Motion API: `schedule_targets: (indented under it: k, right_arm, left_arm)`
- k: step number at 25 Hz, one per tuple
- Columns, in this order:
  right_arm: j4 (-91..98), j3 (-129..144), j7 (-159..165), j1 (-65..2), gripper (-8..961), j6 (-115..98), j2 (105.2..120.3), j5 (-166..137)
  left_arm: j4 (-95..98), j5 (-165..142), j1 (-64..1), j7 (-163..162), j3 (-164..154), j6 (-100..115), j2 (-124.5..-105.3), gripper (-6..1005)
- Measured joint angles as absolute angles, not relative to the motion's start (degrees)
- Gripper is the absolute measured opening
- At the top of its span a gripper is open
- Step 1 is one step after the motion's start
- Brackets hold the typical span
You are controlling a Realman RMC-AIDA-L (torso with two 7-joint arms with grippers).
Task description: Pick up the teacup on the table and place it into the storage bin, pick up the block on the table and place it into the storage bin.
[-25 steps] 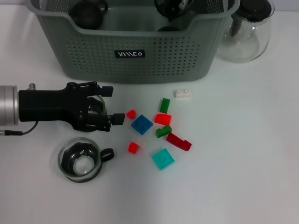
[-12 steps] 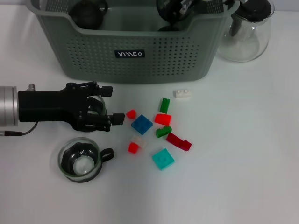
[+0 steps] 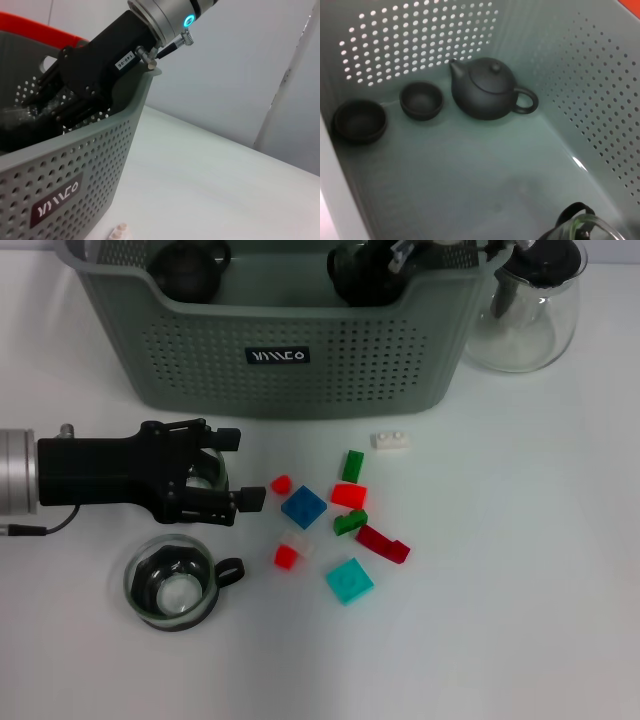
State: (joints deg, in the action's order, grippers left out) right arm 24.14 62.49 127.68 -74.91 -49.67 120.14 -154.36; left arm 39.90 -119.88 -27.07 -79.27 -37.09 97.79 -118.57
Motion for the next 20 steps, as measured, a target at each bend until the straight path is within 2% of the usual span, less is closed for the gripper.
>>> schedule_targets:
  k: [7, 13, 18, 20]
  right_arm:
    - [26.9, 62.4, 127.7, -73.8, 412, -50.3, 120.15, -153.9]
    - [42.0, 62.1, 128.1, -69.1, 496, -58.2, 120.16, -150.2]
    - [57.7, 62.1, 130.6, -65.1, 716, -66.0, 119.97, -147.4]
    - [62.8, 61.8, 131.4, -64.0, 759, -68.6, 119.93, -146.4]
  left_arm:
    - [39.9, -119.9, -26.9, -79.3, -37.1, 97.9, -118.57, 934]
    - [39.9, -119.8, -26.9, -79.4, -36.8, 98.5, -118.27, 935]
    - [39.9, -119.7, -26.8, -79.3, -36.2, 98.6, -118.22, 935]
    - [40.0, -119.7, -26.8, -79.3, -36.2, 98.6, -118.17, 935]
